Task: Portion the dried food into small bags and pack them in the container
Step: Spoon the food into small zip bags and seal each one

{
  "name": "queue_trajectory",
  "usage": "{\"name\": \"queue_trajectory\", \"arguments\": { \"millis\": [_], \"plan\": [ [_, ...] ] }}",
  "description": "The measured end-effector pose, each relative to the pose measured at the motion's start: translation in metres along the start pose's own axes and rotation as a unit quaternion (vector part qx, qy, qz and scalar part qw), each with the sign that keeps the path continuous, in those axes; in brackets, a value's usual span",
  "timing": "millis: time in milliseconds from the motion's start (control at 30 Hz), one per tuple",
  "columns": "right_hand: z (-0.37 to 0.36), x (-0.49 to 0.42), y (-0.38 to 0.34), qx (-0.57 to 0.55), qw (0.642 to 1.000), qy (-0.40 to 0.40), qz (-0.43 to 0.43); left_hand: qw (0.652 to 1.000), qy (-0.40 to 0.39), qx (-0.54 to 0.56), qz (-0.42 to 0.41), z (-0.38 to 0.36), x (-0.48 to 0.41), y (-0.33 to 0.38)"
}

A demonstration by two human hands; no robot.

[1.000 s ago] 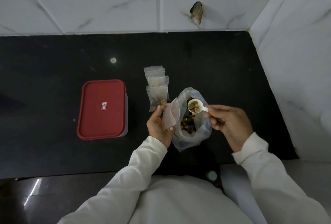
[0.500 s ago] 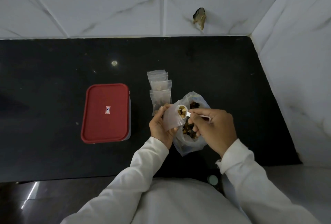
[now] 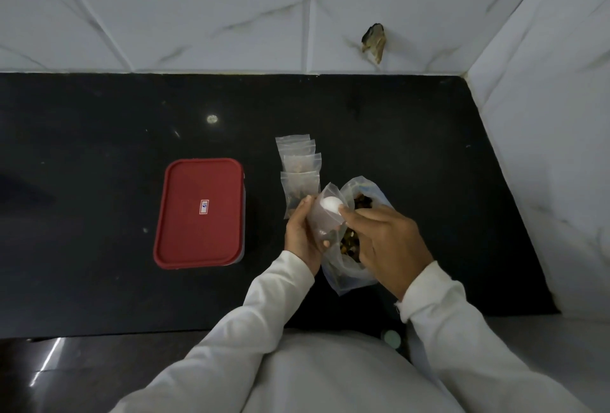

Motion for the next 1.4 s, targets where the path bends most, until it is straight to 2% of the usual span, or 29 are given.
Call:
{"name": "queue_trajectory", "arguments": {
  "millis": [133, 333, 400, 533, 633, 1033, 1200, 1400],
  "plan": [
    [0.003, 0.005, 0.003, 0.004, 0.999, 0.034, 0.001, 1.000, -0.007, 0.014, 0.022, -0.003, 0.000, -0.003],
    [0.032, 0.016, 0.048, -0.147, 0.969, 0.115, -0.160, 0.999, -0.021, 0.037, 0.026, -0.006, 0.002, -0.001],
    [0.030, 0.020, 0.067, -0.137, 0.969, 0.094, -0.184, 0.999, -0.020, 0.041, 0.024, -0.003, 0.001, 0.000],
    [-0.013, 0.036, 0.090, -0.075, 0.978, -0.014, -0.193, 0.999, -0.008, 0.047, 0.016, 0.004, -0.001, -0.003],
    [-0.051, 0.051, 0.093, -0.085, 0.974, -0.071, -0.199, 0.999, 0.002, 0.042, 0.008, 0.011, 0.001, -0.005],
    [-0.078, 0.069, 0.082, -0.145, 0.965, -0.086, -0.202, 0.995, 0.087, -0.011, -0.047, 0.035, 0.001, -0.021],
    [-0.083, 0.078, 0.089, -0.172, 0.948, -0.112, -0.243, 0.993, 0.097, 0.018, -0.070, 0.032, 0.005, -0.016],
    [-0.090, 0.076, 0.089, -0.189, 0.930, -0.127, -0.287, 0.991, 0.099, 0.067, -0.056, 0.023, 0.006, -0.018]
  ]
}}
Point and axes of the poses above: each hand's wrist, its own x-axis away from the middle knuckle, its own z-axis out of the back of the hand, y = z × x, the point moved 10 cm from there along -x, towards the middle knuckle, and after that the axes turned 2 degrees about x, right-handed, at the moved point
